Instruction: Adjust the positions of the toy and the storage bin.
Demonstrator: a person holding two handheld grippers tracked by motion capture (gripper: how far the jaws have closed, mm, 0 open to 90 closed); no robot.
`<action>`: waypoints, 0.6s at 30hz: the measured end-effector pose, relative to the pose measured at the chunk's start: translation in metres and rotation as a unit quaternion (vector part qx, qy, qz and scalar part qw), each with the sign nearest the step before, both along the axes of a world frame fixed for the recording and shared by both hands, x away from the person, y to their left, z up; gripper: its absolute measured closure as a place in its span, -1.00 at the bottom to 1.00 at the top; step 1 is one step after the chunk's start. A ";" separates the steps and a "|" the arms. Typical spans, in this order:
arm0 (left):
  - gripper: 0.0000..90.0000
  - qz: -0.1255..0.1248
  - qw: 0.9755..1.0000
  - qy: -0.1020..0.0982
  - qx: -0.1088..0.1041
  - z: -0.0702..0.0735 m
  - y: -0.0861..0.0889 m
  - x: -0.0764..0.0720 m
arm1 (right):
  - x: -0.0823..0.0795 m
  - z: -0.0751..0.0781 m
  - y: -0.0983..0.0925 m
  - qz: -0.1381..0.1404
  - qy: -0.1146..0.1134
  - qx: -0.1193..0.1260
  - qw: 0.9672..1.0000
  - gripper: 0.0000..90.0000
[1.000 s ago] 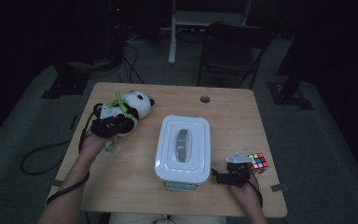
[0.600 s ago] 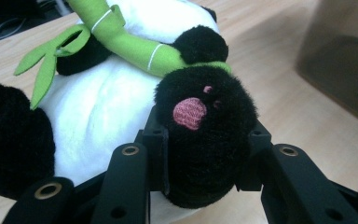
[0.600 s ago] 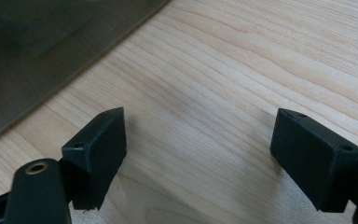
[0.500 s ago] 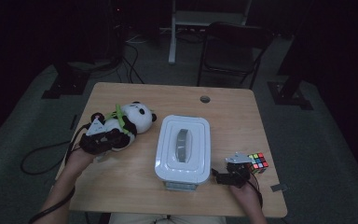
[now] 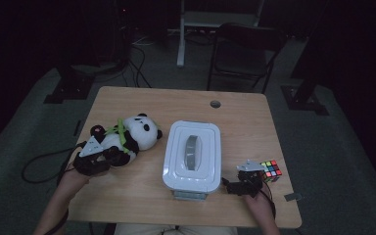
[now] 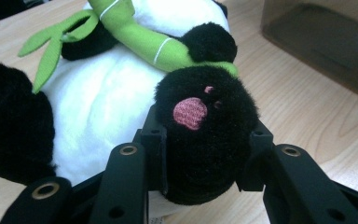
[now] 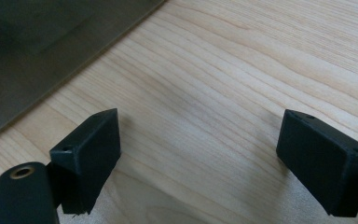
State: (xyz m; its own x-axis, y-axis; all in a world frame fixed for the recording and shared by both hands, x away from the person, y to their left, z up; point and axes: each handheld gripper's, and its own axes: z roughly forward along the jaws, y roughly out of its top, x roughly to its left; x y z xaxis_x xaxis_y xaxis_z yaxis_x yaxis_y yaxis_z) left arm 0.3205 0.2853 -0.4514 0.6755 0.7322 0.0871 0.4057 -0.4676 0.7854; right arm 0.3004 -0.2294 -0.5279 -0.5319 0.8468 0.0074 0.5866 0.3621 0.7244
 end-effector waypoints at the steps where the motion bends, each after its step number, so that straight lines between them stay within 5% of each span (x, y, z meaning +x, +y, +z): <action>1: 0.33 0.000 1.000 0.004 -0.004 0.001 0.000 0.000 | 0.000 0.000 0.000 0.000 0.000 0.000 1.000 -0.71; 8: -0.57 -0.015 0.999 0.018 -0.034 0.014 -0.001 -0.007 | 0.000 0.000 0.000 0.000 0.000 0.000 1.000 -0.71; 18: -0.99 -0.011 0.999 0.017 -0.049 0.018 -0.004 -0.012 | 0.000 0.000 -0.001 0.000 0.001 0.005 1.000 -0.71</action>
